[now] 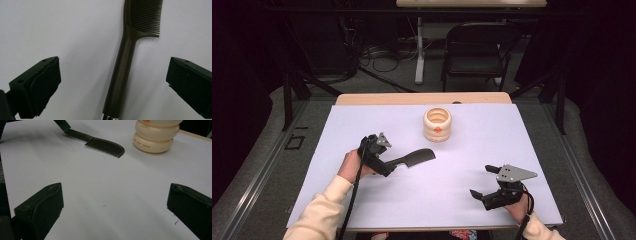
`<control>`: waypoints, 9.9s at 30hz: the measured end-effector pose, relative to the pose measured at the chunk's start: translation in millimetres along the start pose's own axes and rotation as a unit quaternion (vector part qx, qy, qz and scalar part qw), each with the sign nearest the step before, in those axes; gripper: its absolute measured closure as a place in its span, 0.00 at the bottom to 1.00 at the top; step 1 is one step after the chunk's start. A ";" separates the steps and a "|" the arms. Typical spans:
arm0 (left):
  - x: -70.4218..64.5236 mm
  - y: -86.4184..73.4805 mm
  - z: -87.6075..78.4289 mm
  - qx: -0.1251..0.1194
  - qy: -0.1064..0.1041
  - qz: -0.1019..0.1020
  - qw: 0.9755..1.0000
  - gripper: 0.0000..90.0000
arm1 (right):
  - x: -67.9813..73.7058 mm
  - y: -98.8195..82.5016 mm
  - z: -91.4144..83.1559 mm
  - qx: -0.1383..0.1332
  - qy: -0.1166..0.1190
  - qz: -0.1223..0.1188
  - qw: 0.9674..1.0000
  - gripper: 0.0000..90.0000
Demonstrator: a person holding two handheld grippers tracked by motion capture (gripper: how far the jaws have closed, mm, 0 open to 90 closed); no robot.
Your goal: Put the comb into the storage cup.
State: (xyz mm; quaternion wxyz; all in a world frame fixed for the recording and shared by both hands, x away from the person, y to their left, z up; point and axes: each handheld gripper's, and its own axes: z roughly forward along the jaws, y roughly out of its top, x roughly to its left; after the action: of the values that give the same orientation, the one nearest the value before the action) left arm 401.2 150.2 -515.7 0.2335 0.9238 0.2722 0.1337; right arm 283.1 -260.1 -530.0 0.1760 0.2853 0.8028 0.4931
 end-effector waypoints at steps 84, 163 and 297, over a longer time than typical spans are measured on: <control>-4.6 46.1 6.7 0.110 -0.072 0.067 0.989 0.81 | -1.0 -0.4 -0.4 -0.002 -0.001 0.003 1.000 0.00; 9.4 32.7 -15.1 -0.210 0.003 -0.071 0.975 0.81 | -0.9 -0.3 -0.5 -0.002 -0.004 0.003 1.000 0.00; 31.3 140.3 -1.1 -0.343 0.037 -0.129 0.930 0.81 | -2.0 -0.7 -0.5 -0.001 -0.002 0.006 1.000 0.01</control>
State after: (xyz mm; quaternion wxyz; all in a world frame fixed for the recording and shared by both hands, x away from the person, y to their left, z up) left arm 488.1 64.1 -440.3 0.5409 0.7389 0.3349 0.2222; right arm 284.1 -261.9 -530.4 0.1754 0.2909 0.8003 0.4940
